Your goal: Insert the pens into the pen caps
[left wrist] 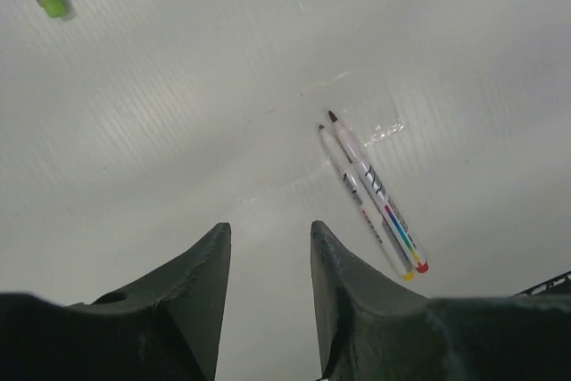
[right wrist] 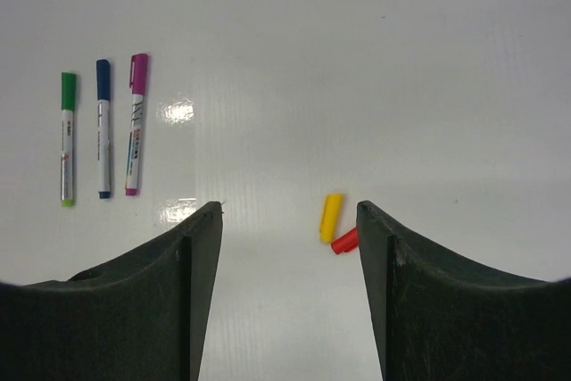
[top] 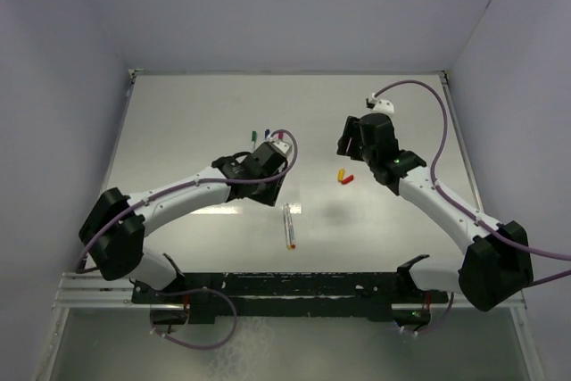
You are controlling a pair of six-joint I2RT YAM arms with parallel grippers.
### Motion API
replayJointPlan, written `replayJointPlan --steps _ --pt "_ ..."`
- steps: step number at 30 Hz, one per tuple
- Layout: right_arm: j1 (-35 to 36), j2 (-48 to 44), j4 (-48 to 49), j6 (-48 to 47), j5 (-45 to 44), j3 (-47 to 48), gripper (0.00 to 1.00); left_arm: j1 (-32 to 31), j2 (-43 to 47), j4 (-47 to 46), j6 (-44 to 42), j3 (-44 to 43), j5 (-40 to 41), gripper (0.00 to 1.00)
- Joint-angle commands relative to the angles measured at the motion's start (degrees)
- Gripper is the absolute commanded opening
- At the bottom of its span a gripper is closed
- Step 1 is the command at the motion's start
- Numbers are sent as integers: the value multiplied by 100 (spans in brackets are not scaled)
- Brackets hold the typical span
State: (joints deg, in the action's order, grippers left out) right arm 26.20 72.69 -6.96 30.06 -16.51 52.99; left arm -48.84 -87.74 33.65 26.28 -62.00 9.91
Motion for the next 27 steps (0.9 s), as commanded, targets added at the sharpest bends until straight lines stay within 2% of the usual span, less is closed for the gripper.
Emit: replayJointPlan --steps 1,10,27 --pt "-18 -128 70 175 -208 -26 63 41 473 -11 235 296 -497 44" --pt "-18 -70 93 262 -65 -22 63 -50 175 -723 345 600 -1125 44" --pt "-18 -185 15 211 -124 -78 62 -372 -641 -972 333 595 -1219 45"
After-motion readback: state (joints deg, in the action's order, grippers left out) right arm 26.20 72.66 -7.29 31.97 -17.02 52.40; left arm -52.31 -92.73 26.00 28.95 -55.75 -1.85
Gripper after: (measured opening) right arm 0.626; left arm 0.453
